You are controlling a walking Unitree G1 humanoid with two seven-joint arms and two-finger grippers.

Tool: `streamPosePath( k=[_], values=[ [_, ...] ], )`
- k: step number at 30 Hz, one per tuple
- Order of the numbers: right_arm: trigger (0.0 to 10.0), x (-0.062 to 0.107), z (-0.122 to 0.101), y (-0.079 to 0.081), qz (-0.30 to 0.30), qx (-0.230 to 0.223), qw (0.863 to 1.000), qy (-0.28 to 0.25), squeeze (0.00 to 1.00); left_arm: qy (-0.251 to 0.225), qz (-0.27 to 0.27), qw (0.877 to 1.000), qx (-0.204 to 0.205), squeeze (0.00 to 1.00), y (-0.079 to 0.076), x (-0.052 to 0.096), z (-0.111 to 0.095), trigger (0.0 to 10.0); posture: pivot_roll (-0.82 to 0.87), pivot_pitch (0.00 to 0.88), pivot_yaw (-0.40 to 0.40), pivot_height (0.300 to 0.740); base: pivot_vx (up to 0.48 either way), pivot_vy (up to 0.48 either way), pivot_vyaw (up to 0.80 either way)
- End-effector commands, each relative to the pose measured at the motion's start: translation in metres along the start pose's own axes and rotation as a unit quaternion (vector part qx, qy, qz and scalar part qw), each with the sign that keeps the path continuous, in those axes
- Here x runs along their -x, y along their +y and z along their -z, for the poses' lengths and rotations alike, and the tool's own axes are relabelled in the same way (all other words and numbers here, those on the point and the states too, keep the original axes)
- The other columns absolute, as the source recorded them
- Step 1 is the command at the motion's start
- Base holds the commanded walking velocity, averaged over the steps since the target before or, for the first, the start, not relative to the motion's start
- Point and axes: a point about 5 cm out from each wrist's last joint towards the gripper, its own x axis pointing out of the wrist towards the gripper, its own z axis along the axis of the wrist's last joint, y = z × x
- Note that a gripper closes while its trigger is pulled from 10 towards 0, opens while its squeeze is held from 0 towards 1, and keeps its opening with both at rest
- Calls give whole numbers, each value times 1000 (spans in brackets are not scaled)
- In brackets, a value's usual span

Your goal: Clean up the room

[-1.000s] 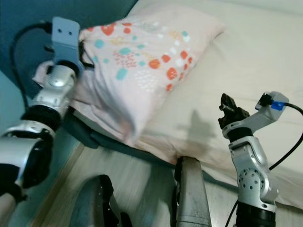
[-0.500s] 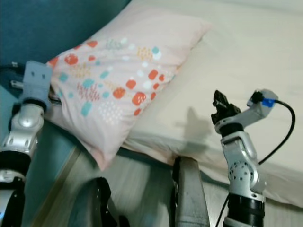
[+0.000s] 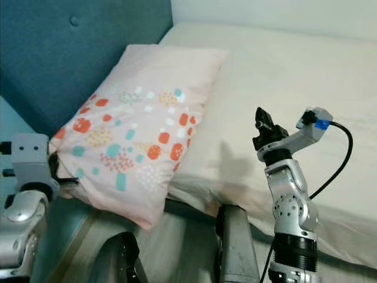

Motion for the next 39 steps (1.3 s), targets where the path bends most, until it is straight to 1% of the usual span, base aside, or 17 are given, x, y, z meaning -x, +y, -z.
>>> streamPosePath(
  k=[1, 2, 3, 7, 13, 15, 19, 20, 22, 23, 27, 31, 32, 33, 34, 36, 39],
  values=[
    [10000, -2, 3, 1, -3, 1, 1000, -1, 0, 6, 39, 999, 27, 0, -16, 5, -3, 784, -16, 144, 74, 451, 0, 0, 0],
    [10000, -3, 3, 1, -4, 1, 1000, -1, 0, 1, 64, 997, 44, 0, -30, 4, -7, 10000, -27, 137, 74, 451, 0, 0, 0],
    [10000, -4, 3, 2, -6, 2, 1000, -1, 0, -4, 81, 995, 55, 0, -41, 1, -10, 10000, -33, 134, 75, 451, 0, 0, 0],
    [10000, -5, 1, 2, -8, 5, 1000, -3, 0, -14, 102, 994, 49, 0, -57, -10, -15, 10000, -48, 124, 72, 451, 0, 0, 0],
    [10000, -5, -1, -1, -8, 8, 1000, -7, 0, -20, 98, 995, 23, 0, -57, -19, -22, 10000, -56, 117, 70, 451, 0, 0, 0],
    [10000, -6, -3, -2, -9, 11, 1000, -12, 0, -36, 59, 997, -23, 0, -41, -36, -30, 10000, -63, 112, 72, 451, 0, 0, 0],
    [10000, -6, -4, -2, -9, 12, 1000, -13, 0, -40, 40, 997, -45, 0, -33, -44, -34, 10000, -62, 110, 68, 451, 0, 0, 0],
    [10000, -7, -4, -2, -9, 12, 1000, -14, 0, -36, 11, 997, -64, 0, -22, -53, -37, 10000, -62, 108, 66, 451, 0, 0, 0],
    [10000, -8, -3, -1, -11, 12, 1000, -14, 0, -43, -45, 990, -127, 0, 1, -68, -47, 10000, -64, 105, 64, 451, 0, 0, 0],
    [10000, -8, -3, -1, -11, 12, 1000, -14, 0, -43, -45, 990, -127, 0, 1, -68, -47, 10000, -64, 105, 64, 451, 0, 0, 0],
    [10000, -12, -3, 0, -15, 14, 1000, -13, 0, -27, -63, 962, -266, 0, 24, -78, -48, 10000, -63, 99, 60, 451, 0, 0, 0],
    [10000, -12, -4, 0, -16, 14, 1000, -14, 0, 8, -44, 956, -291, 0, 25, -76, -32, 10000, -61, 98, 57, 451, 0, 0, 0],
    [10000, -13, -4, -1, -16, 14, 1000, -14, 0, 34, -30, 956, -290, 1000, 24, -74, -21, 10000, -59, 94, 55, 451, 0, 0, 0],
    [10000, -13, -4, -1, -16, 14, 1000, -14, 0, 34, -30, 956, -290, 1000, 24, -74, -21, 10000, -59, 94, 55, 451, 0, 0, 0],
    [10000, -14, -3, -1, -16, 14, 1000, -13, 0, 81, 14, 957, -280, 1000, 18, -67, 0, 10000, -56, 95, 51, 451, 0, 0, 0],
    [10000, -14, -3, -1, -16, 14, 1000, -13, 0, 81, 14, 957, -280, 1000, 18, -67, 0, 10000, -56, 95, 51, 451, 0, 0, 0],
    [10000, -17, -4, 1, -21, 14, 1000, -14, 0, 100, 61, 951, -288, 1000, 13, -62, 6, 10000, -54, 81, 45, 451, 0, 0, 0]
  ],
)
